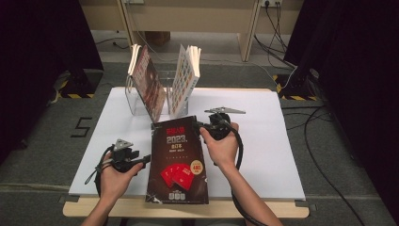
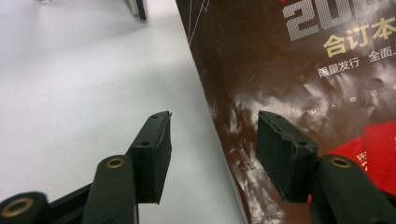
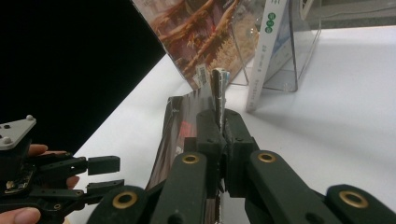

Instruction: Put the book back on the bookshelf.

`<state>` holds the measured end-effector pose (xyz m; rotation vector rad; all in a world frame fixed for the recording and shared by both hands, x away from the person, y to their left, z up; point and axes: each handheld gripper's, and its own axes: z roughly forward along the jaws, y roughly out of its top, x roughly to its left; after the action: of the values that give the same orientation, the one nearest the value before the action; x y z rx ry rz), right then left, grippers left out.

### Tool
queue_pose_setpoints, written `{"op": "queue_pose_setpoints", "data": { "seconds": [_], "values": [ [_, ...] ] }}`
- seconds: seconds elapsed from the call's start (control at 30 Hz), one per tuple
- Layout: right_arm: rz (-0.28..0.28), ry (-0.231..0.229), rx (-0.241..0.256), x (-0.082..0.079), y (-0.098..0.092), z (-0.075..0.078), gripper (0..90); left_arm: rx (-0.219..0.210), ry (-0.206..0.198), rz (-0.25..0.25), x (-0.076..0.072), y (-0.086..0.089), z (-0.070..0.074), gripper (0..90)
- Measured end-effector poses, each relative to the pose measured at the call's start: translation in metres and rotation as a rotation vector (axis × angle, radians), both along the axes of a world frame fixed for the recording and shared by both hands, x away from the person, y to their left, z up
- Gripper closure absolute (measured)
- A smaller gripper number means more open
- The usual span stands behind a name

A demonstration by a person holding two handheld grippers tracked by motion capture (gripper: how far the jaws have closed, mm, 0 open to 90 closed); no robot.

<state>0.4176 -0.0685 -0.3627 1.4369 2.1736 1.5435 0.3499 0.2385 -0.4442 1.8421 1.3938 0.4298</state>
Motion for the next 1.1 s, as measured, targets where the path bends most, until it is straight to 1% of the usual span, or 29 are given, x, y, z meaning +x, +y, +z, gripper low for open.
{"op": "queue_pose_setpoints", "data": {
  "seconds": [0.53,0.77,0.83,0.9,1.0,1.1],
  "values": [
    [0.011,-0.057,-0.003,-0.003,0.008,0.015,87.5,-0.009,-0.018,0.000,-0.001,0.000,0.004,44.7],
    [0.018,-0.088,-0.004,-0.003,0.014,0.020,87.5,-0.011,-0.018,-0.002,-0.001,0.000,0.005,44.5],
    [0.021,-0.089,-0.001,-0.004,0.016,0.022,87.5,-0.009,-0.019,-0.002,0.000,0.000,0.005,44.5],
    [0.023,-0.105,-0.016,-0.004,0.018,0.023,87.4,-0.010,-0.020,-0.002,-0.001,0.000,0.006,44.5],
    [0.026,-0.103,-0.015,-0.004,0.020,0.025,87.5,-0.014,-0.022,-0.002,-0.001,0.000,0.006,44.5],
    [0.029,-0.113,-0.014,-0.005,0.021,0.027,87.5,-0.014,-0.026,-0.002,-0.001,0.000,0.008,44.5]
  ]
}}
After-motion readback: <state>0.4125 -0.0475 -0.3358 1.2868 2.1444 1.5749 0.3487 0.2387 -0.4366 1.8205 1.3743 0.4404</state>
